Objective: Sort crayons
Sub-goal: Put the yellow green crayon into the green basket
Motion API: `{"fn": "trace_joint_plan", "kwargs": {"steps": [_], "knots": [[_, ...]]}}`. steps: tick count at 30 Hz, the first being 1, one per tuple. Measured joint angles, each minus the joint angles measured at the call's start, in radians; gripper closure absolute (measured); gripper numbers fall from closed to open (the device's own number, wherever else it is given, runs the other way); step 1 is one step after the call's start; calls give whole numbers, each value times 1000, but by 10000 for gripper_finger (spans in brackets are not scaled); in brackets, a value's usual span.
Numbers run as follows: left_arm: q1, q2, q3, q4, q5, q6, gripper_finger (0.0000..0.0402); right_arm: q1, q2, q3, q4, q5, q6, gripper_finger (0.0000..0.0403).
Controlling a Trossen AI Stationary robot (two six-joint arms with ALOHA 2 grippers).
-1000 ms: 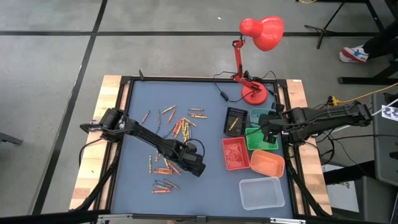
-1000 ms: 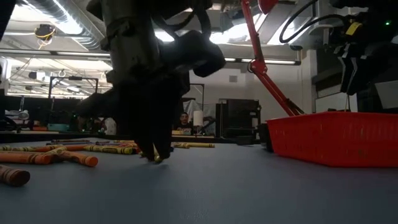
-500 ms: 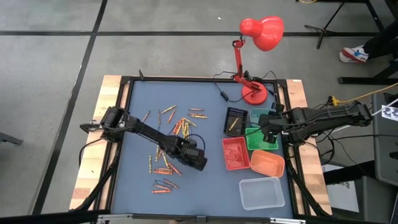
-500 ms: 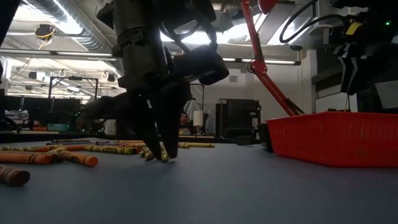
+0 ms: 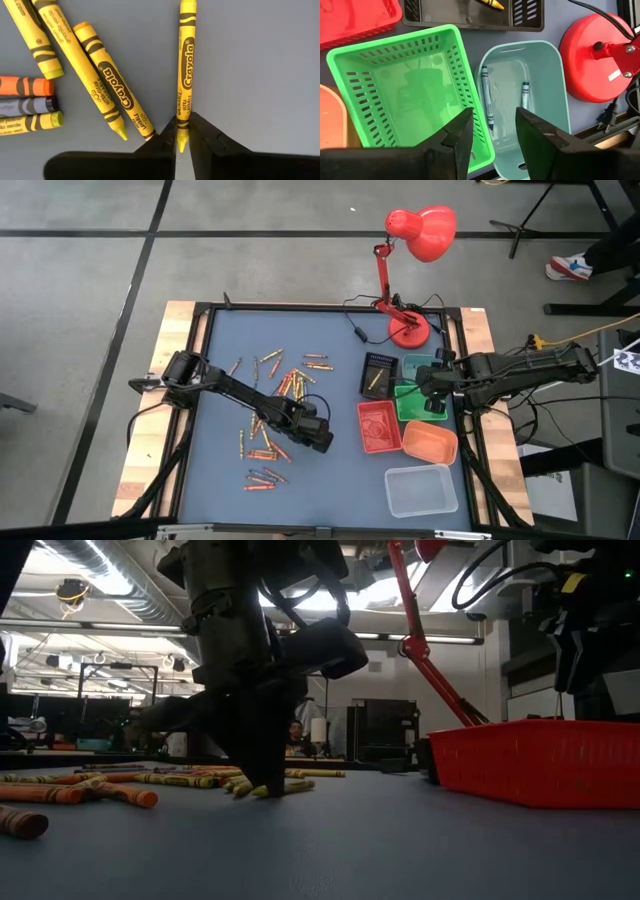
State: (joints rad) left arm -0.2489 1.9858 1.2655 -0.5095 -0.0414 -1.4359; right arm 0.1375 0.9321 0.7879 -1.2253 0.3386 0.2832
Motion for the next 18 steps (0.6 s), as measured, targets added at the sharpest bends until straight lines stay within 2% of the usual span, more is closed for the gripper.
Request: {"fn": "trace_joint_plan", "kwargs": {"steps": [8, 18], "knots": [[4, 0, 0, 41, -76, 94, 395, 0, 0, 0, -4, 0, -3, 256], [45, -1, 0, 370, -88, 313, 396, 0, 0, 12, -13, -18, -4, 256]]}}
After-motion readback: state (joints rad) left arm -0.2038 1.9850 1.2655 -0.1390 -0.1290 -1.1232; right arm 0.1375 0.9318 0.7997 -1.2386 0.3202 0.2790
